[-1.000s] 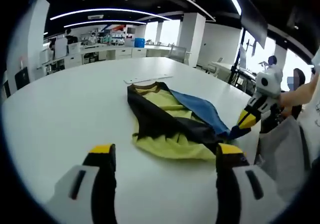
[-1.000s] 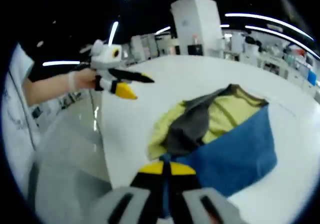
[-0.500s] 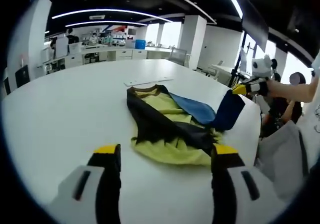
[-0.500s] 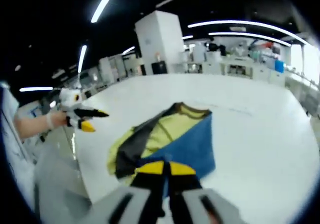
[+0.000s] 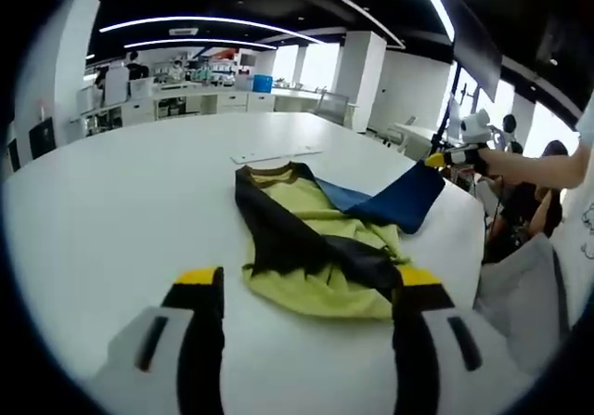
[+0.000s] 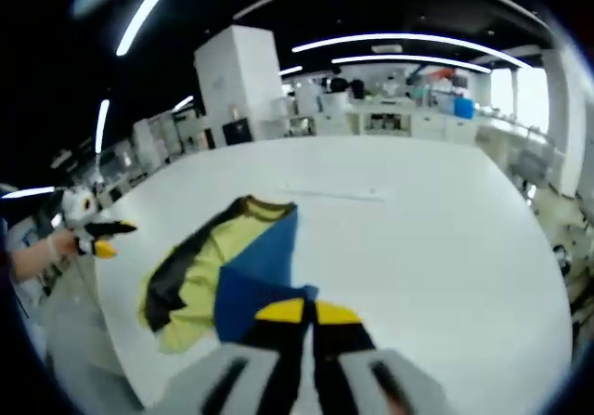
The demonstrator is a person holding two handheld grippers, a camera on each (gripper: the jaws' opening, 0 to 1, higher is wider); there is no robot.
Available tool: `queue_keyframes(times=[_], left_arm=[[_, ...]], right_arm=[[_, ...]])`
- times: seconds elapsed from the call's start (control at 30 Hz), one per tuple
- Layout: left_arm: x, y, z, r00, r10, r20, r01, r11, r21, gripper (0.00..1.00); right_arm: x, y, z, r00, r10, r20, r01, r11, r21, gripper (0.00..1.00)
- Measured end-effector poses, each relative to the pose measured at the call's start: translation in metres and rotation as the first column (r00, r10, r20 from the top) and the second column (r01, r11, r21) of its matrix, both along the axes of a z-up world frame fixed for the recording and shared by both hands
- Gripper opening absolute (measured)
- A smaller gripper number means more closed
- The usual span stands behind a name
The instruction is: Fold the garment on the visible template until the final outline fits inside the template.
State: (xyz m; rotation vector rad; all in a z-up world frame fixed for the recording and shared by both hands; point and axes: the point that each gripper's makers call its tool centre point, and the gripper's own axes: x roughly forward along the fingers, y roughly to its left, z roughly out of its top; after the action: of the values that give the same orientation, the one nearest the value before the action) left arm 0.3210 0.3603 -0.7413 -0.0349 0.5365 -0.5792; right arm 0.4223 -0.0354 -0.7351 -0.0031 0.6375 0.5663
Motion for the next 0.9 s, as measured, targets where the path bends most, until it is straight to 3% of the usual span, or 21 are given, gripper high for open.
queue_keyframes(times=[0.2, 0.57, 0.63, 0.9], left_arm=[[0.006, -0.002, 0.0, 1.0, -0.004, 0.001, 0.004, 1.0, -0.005, 0.65], [0.016, -0.007, -0.005, 1.0, 0.011, -0.018, -0.011, 1.0, -0.021, 0.66], [0.017, -0.008, -0.007, 1.0, 0.006, -0.024, -0.007, 1.0, -0.024, 0.65], [0.024, -0.007, -0.012, 0.999, 0.025, -0.042, -0.026, 0.999, -0.028, 0.67]], right_arm=[[0.018, -0.031, -0.005, 0.999, -0.049, -0.016, 0.048, 0.998, -0.033, 0.0], [0.046, -0.095, -0.02, 0.98, -0.191, -0.045, 0.189, 0.98, -0.058, 0.0], [0.05, -0.106, -0.024, 0.98, -0.195, -0.038, 0.191, 0.977, -0.099, 0.0], [0.071, -0.131, -0.027, 0.967, -0.252, -0.033, 0.246, 0.961, -0.125, 0.0]])
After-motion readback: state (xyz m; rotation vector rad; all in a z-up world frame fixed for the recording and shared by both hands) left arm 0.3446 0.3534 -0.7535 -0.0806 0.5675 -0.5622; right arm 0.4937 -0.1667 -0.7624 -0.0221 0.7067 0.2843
